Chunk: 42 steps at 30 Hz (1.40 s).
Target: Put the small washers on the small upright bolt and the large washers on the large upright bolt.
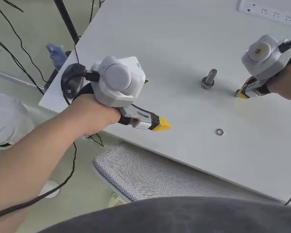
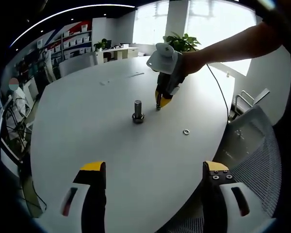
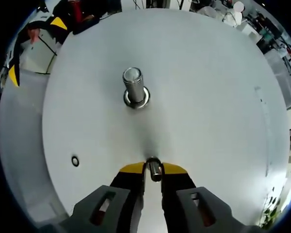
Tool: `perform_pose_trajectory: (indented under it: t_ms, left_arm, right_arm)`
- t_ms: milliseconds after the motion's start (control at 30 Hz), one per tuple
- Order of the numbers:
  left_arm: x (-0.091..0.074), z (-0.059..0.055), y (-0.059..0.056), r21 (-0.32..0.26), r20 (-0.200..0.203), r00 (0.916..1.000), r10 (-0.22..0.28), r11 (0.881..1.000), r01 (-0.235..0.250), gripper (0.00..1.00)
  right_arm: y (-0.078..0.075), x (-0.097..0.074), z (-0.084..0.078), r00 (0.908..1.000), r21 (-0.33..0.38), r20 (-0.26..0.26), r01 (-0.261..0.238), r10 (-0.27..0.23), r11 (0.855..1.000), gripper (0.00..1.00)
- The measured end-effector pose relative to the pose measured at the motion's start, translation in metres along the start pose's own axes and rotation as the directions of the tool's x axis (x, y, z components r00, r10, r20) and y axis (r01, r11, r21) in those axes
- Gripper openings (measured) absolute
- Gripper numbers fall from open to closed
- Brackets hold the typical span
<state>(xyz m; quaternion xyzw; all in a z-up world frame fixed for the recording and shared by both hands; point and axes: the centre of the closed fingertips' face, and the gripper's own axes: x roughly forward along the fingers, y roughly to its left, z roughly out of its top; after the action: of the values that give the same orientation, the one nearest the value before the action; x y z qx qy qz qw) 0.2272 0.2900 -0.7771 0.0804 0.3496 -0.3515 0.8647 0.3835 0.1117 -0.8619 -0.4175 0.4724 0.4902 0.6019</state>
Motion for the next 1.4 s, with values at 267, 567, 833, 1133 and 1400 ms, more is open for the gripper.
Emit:
perform_pose_trajectory:
  t_ms: [267,567,833,1133,1400]
  left_arm:
    - [-0.002,0.004,0.002,-0.012,0.015,0.9999,0.008,1.000,-0.008,0.86]
    - [-0.002,0.001,-0.002,-0.011,0.013,0.9999,0.003,1.000,-0.003,0.86]
    - [-0.002,-0.004,-0.003,-0.012,-0.001,1.0000,0.001,1.000,-0.001,0.84]
    - [-0.005,-0.004,-0.002,-0.013,0.000,1.0000,0.010,1.000,-0.010,0.83]
    - [-0.005,-0.007,-0.007,-0.010,-0.009,0.9999,0.005,1.000,-0.005,0.83]
  right_arm:
    - [0.001,0.001,0.001,0.9999,0.007,0.009,-0.005,0.005,1.000,0.13]
    - [0.003,0.000,0.002,1.0000,0.006,0.000,-0.002,0.002,1.000,0.13]
    - [0.000,0.003,0.002,1.0000,0.009,0.004,-0.009,0.009,1.000,0.14]
    - [0.000,0.005,0.000,0.9999,0.009,0.004,-0.011,0.011,1.000,0.23]
    - [0.004,-0.003,0.001,0.9999,-0.001,0.009,-0.013,0.013,1.000,0.23]
